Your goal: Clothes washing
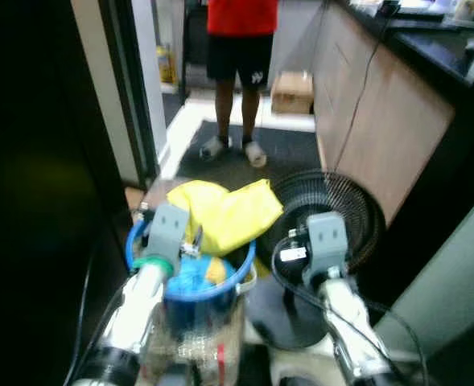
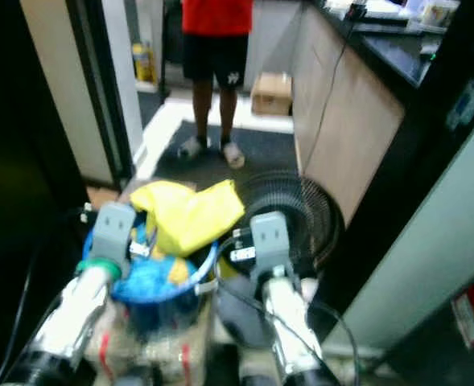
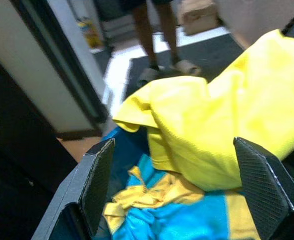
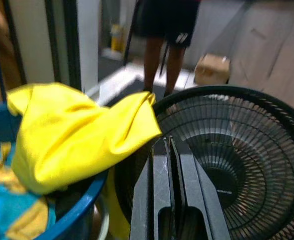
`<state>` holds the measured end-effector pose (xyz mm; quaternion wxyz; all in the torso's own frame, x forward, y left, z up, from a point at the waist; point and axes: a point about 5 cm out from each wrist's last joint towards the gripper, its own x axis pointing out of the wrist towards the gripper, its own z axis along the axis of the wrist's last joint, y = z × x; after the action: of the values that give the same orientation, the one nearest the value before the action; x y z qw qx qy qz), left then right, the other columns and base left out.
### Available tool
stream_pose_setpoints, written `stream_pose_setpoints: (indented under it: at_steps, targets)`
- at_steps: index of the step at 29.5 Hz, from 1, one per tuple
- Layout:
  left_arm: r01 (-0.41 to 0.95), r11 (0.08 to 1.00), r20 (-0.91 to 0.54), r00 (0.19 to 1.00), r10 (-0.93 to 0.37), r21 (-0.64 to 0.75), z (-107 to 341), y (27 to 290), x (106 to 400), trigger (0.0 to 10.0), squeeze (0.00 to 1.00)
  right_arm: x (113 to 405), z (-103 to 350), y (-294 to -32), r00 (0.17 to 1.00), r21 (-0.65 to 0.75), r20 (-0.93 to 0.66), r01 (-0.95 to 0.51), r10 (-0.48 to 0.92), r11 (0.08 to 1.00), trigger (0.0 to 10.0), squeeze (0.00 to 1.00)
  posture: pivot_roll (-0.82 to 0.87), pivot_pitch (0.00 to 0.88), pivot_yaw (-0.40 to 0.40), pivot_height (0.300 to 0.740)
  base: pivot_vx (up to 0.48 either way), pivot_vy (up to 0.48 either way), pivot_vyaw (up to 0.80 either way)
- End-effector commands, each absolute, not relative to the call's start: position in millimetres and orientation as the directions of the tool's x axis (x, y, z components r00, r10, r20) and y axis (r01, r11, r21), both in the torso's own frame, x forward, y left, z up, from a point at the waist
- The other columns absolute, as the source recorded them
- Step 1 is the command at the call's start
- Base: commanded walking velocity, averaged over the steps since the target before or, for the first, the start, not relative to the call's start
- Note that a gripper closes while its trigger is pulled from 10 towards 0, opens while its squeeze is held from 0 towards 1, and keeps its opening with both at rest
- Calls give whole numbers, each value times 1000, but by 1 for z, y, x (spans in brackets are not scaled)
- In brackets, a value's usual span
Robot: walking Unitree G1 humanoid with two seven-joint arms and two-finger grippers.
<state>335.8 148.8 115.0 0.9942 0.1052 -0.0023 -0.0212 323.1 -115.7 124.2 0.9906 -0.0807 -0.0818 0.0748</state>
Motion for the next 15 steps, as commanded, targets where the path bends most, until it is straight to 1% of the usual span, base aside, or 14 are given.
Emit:
stream_pose_setpoints:
  at_steps: [1, 4, 8, 15]
  targets:
    - [69, 975, -25, 998, -65, 212, 109, 142, 333, 10000, 0, 320, 114, -124, 984, -171, 110, -120, 140, 978, 10000, 0, 44, 0, 31, 560, 0, 0, 0]
    - [69, 975, -26, 998, -65, 212, 108, 142, 333, 10000, 0, 320, 114, -123, 984, -172, 110, -122, 142, 978, 10000, 0, 44, 0, 31, 550, 0, 0, 0]
    - [70, 975, -26, 998, -66, 213, 108, 142, 333, 10000, 0, 321, 115, -123, 983, -172, 111, -125, 145, 977, 10000, 0, 46, 0, 31, 525, 0, 0, 0]
    - [69, 975, -27, 998, -65, 213, 108, 142, 333, 10000, 0, 320, 115, -123, 983, -172, 113, -127, 148, 977, 10000, 0, 46, 0, 30, 500, 0, 0, 0]
